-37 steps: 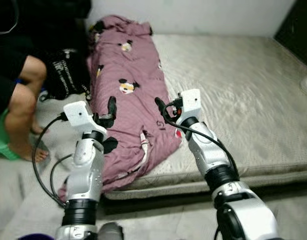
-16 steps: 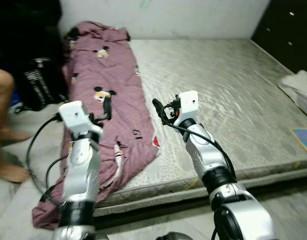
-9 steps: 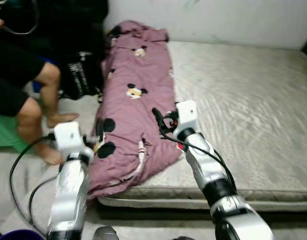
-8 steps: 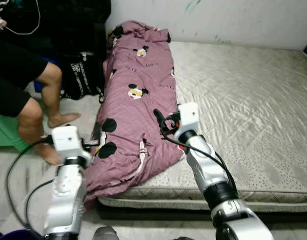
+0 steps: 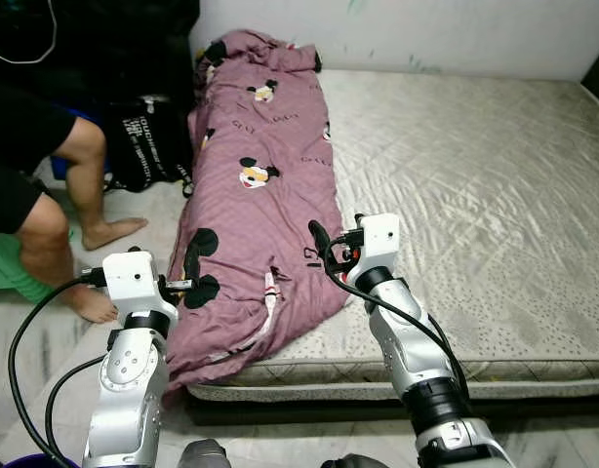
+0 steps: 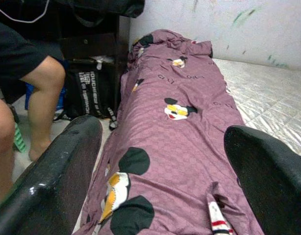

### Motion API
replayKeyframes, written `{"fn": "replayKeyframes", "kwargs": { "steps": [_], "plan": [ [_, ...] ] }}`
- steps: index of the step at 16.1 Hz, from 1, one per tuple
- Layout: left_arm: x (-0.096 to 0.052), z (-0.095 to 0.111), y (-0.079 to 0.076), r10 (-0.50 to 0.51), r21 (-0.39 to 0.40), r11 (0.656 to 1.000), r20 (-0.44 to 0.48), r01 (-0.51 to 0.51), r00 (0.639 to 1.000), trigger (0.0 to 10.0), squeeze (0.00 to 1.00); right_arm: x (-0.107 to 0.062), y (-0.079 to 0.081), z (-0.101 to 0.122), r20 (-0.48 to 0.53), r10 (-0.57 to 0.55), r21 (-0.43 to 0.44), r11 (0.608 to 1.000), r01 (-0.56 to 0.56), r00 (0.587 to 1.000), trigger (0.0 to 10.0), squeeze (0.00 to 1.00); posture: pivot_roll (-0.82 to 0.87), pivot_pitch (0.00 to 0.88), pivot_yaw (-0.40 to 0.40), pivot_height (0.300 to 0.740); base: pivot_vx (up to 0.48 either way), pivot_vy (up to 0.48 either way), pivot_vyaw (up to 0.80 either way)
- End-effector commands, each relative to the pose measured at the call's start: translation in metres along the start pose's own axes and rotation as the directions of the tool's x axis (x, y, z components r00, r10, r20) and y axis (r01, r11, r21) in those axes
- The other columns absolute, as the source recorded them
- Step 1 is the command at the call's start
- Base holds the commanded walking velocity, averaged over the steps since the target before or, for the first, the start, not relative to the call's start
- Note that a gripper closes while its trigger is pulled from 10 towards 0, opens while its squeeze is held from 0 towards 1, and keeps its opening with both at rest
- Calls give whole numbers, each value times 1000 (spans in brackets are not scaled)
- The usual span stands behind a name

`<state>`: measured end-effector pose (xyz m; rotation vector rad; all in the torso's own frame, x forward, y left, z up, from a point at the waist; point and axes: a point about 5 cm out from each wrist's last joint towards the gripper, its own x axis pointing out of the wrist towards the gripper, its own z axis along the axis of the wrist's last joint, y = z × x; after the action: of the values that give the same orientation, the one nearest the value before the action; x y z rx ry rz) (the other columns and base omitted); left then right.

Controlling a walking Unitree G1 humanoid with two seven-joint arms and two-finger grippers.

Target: Clean up the room

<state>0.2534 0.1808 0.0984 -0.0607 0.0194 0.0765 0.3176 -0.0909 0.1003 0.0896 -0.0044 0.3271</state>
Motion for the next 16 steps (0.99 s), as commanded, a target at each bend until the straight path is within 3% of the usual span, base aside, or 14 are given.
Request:
{"fn": "replayKeyframes", "kwargs": {
  "steps": [1, 8, 16],
  "plan": [
    [0, 3, -1, -3, -1, 1000, 4, 3, 1000, 10000, 0, -1, 0, 1, -4, -2, 6, 1000, 2, 1000, 10000, 0, 58, 100, -47, 670, 0, 0, 0],
    [3, 5, -6, -3, -9, 1000, 7, 3, 1000, 10000, 0, -2, 1, 3, -16, 14, 10, 1000, -14, 1000, 10000, 0, 54, 102, -52, 580, 0, 0, 0],
    [4, 7, -12, -35, -66, 997, -4, 35, 999, 10000, 0, -1, 4, 2, -41, 36, -5, 999, -36, 999, 10000, 0, 54, 115, -59, 580, 0, 0, 50]
  ]
}}
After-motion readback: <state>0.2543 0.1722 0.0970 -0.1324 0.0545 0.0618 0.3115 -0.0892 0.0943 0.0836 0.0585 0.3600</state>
